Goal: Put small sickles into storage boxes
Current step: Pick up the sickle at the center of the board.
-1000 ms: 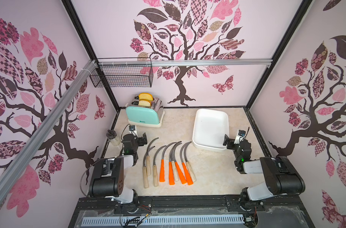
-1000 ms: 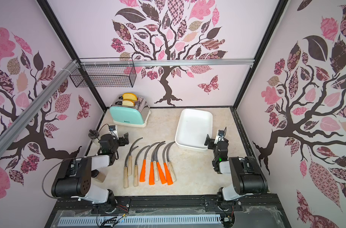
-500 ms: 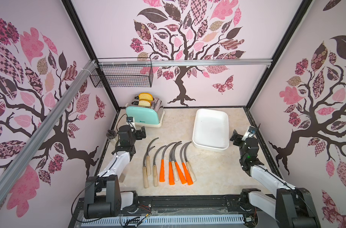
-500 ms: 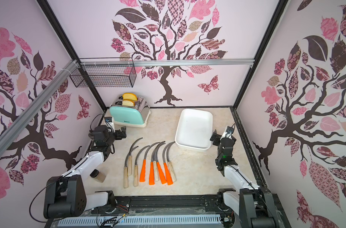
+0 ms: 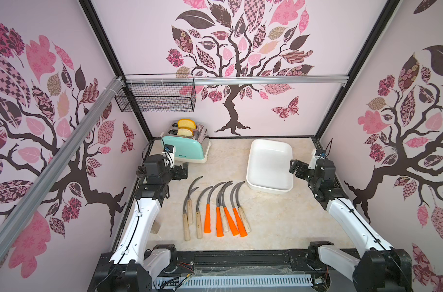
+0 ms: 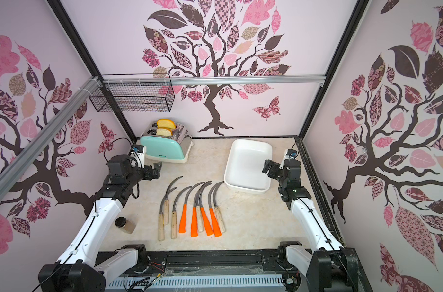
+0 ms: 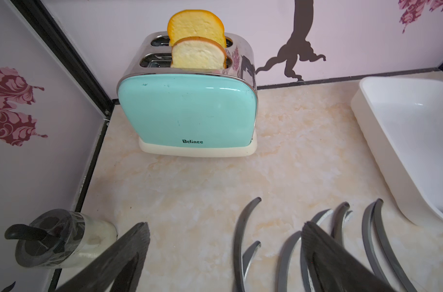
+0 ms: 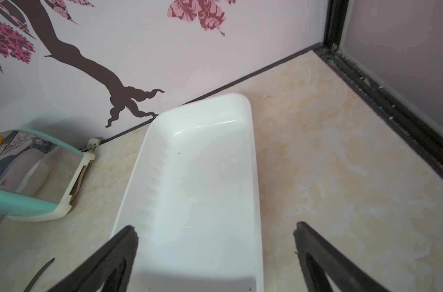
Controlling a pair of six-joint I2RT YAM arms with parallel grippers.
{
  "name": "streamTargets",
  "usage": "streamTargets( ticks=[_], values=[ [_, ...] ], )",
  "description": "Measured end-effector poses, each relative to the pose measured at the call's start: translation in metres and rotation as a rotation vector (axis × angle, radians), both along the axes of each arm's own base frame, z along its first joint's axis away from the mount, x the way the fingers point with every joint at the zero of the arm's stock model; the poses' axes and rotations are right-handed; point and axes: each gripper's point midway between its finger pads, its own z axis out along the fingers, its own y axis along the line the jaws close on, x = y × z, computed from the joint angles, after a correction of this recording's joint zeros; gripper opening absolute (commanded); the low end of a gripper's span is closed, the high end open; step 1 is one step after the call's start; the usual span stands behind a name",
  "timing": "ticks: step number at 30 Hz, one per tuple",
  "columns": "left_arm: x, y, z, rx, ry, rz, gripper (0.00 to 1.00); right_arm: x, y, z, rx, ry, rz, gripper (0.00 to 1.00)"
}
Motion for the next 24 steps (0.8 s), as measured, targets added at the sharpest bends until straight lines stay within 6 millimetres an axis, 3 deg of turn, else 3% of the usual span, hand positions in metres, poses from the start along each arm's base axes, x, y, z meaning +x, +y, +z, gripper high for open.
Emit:
streamTargets(
  ticks=[4,11,19,24],
  values=[
    [-0.009,-0.006,0.001,0.009,0.05,-0.025,0.98,-0.004,0.023,0.0,0.096,0.068,0.077,1.0],
    [-0.025,-0.009,0.007,0.011,0.113,-0.049,0.98,-0.028,0.1,0.015,0.125,0.129,0.333,1.0],
    [-0.04,-0.011,0.007,0.012,0.148,-0.058,0.98,-0.062,0.125,0.004,0.113,0.229,0.431,0.97],
    [-0.045,-0.01,0.01,0.008,0.155,-0.054,0.98,-0.086,0.159,0.013,0.052,0.256,0.534,1.0]
  ],
)
